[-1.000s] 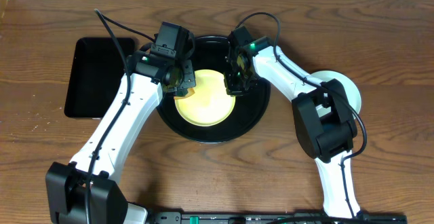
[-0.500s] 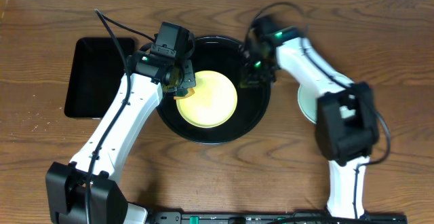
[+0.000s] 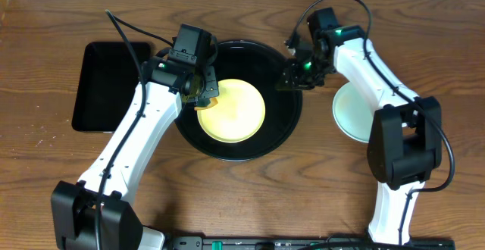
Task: Clean dirty plates on tray and stack at the side
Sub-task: 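Release the yellow plate and lift the right gripper away right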
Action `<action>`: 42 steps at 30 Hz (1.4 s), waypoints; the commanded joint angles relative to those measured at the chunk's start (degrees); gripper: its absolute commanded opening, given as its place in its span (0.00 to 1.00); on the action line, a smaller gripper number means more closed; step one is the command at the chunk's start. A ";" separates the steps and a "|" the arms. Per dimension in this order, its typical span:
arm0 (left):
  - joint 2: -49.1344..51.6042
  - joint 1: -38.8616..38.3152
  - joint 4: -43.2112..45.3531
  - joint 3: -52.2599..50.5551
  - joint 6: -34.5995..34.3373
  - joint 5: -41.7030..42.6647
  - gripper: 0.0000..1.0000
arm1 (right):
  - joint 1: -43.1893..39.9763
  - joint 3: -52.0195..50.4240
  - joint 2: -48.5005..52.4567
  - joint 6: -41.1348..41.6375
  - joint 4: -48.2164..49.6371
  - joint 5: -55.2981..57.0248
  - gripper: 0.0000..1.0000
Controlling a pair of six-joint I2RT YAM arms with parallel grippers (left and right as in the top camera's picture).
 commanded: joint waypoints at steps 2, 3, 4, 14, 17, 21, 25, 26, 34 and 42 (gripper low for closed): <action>0.33 0.28 0.11 -0.15 0.98 -0.26 0.07 | 3.87 -0.48 0.04 2.12 2.36 7.28 0.35; 0.33 0.28 0.11 -0.15 0.98 -0.26 0.08 | 4.74 -0.48 0.22 2.99 3.08 9.35 0.37; 0.33 0.28 0.09 -0.15 0.96 -0.26 0.08 | 5.62 -0.48 0.39 3.39 3.82 10.73 0.37; 0.33 0.28 0.02 -0.15 0.98 -0.26 0.07 | 12.61 -0.48 5.64 7.74 7.89 15.45 0.36; 0.33 0.28 0.02 -0.15 0.98 -0.26 0.07 | 13.62 -0.48 7.56 9.88 7.93 17.81 0.31; 0.33 0.28 0.02 -0.15 0.98 -0.26 0.08 | 13.99 -0.48 9.05 10.82 8.17 18.78 0.24; 0.33 0.28 0.04 -0.15 0.98 -0.26 0.07 | 13.86 -0.07 8.15 10.97 8.24 18.14 0.17; 0.33 0.28 0.04 -0.15 0.98 -0.26 0.07 | 13.70 0.17 7.52 10.91 7.93 17.09 0.16; 0.33 0.28 0.02 -0.15 0.98 -0.26 0.08 | 8.74 0.48 -2.40 10.82 3.13 8.61 0.02; 0.33 0.28 0.04 -0.15 0.98 -0.24 0.07 | 0.81 0.48 -5.92 7.54 -3.65 -5.95 0.02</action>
